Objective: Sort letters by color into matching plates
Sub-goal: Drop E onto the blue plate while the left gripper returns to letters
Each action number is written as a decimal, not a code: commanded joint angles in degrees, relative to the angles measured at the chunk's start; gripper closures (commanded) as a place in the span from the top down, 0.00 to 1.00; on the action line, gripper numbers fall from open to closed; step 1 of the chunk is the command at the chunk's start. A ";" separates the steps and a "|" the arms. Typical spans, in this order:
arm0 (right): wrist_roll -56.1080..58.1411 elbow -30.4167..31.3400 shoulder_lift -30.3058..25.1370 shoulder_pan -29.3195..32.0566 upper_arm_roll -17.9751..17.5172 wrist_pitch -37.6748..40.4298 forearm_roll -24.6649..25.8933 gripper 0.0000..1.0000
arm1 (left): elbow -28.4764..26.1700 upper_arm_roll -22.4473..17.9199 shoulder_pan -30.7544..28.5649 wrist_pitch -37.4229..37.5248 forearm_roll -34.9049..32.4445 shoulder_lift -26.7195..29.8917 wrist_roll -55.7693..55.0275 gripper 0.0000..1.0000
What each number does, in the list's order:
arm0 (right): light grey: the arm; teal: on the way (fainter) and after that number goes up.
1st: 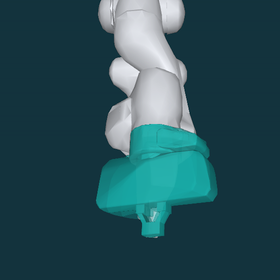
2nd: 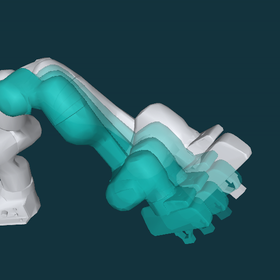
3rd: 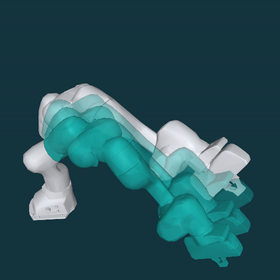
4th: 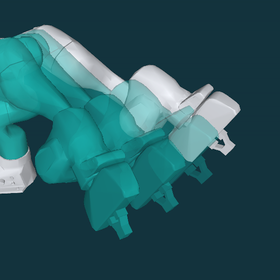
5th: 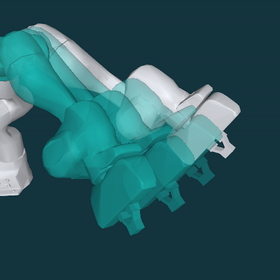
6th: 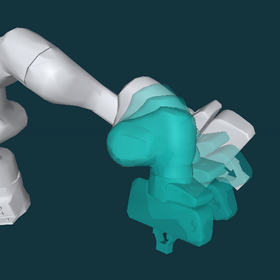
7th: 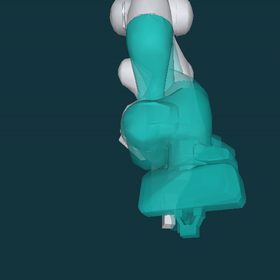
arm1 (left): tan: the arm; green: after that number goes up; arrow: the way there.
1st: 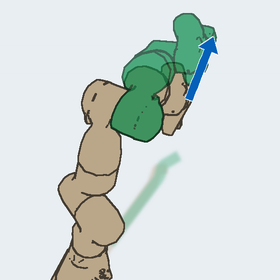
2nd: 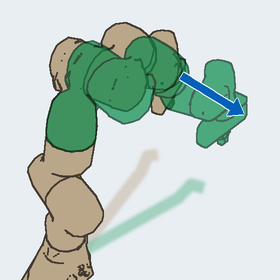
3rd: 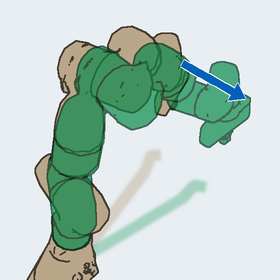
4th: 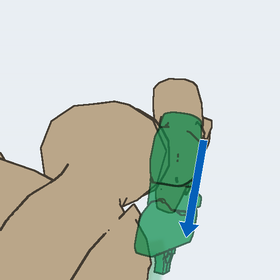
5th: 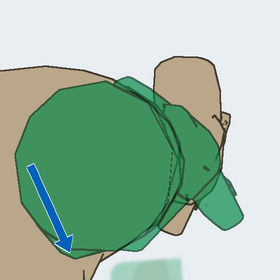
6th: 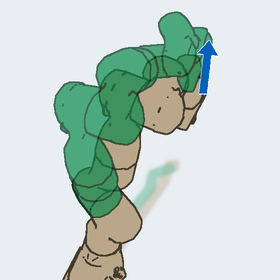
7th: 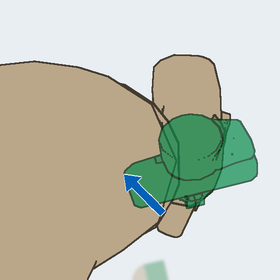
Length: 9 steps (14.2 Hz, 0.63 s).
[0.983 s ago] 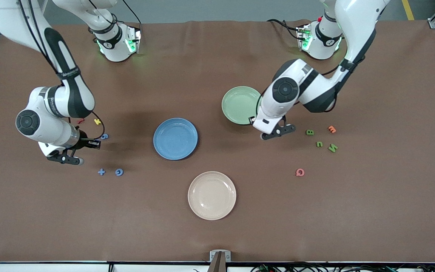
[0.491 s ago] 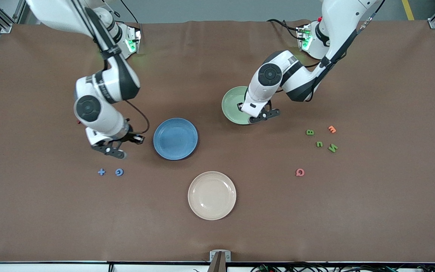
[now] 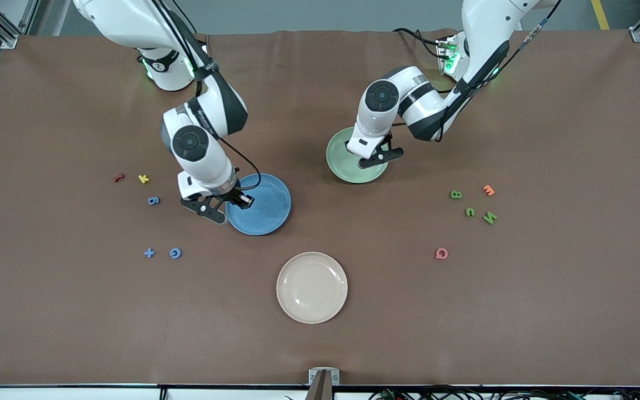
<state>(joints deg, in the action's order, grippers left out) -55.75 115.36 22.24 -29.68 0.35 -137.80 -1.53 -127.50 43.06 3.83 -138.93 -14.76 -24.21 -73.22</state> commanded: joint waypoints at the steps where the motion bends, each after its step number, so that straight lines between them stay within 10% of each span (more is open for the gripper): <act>1: -2.26 -0.23 2.89 -1.43 0.70 -2.03 -0.23 0.00 | -1.70 0.18 -0.31 -2.40 -1.49 0.65 -1.49 0.25; 2: -2.26 -0.05 3.25 -1.44 0.70 -2.30 -0.23 0.00 | -1.96 0.18 -0.22 -2.40 -1.58 0.65 -1.49 0.35; 4: -2.26 0.48 3.51 -1.26 0.79 -2.21 -0.06 0.01 | -1.97 0.18 -0.31 -2.40 -2.37 0.39 -1.49 0.96; 7: -2.26 0.74 4.13 -0.91 0.88 -2.04 0.12 0.03 | -1.79 0.18 -1.10 -2.22 -2.37 1.00 -1.40 1.00; 9: -2.26 0.66 4.22 -0.47 0.97 -1.60 0.03 0.39 | -1.09 0.09 -2.93 -1.70 -2.29 1.88 -0.53 1.00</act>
<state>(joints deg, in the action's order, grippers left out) -57.11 115.87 26.43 -30.49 1.26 -139.59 -1.53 -128.49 43.01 2.86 -140.38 -15.91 -24.14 -73.29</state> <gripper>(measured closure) 0.731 0.093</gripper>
